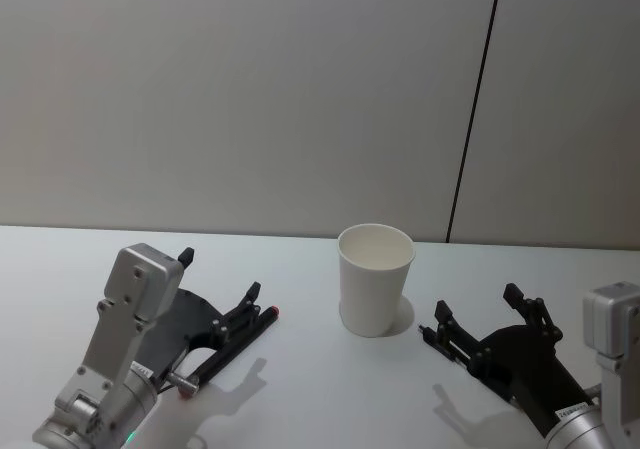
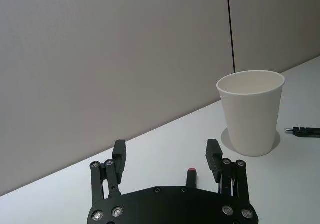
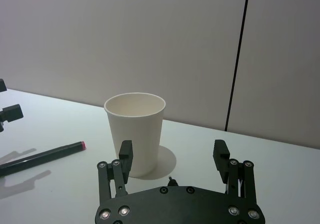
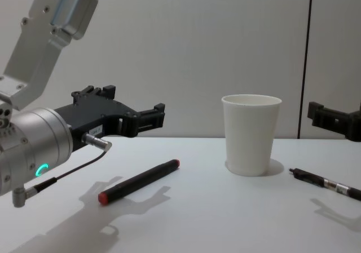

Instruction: Place the pen into the pen holder.

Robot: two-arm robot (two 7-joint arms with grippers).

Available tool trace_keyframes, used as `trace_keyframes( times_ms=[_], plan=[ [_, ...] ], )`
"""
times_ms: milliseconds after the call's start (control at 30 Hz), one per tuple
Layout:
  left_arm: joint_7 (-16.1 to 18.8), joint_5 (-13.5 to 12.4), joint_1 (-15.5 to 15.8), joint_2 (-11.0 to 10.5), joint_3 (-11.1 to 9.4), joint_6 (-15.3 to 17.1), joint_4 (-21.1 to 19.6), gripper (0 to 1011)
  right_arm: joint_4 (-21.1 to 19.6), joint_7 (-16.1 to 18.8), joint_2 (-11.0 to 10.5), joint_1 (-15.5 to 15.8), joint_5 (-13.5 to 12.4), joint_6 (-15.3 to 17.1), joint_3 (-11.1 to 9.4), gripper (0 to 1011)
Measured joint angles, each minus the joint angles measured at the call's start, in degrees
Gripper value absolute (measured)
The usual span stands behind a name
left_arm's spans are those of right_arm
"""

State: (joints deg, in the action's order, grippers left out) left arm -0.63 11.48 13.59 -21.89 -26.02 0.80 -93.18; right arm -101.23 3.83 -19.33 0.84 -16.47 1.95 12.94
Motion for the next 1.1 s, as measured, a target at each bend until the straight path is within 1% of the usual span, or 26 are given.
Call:
trace_keyframes(
  times_ms=[1100],
  plan=[
    [0.0,0.0,0.0,0.0,0.0,0.0,0.0,1003,0.0,0.0,0.01,0.0,0.0,0.0,0.0,1001]
  ],
)
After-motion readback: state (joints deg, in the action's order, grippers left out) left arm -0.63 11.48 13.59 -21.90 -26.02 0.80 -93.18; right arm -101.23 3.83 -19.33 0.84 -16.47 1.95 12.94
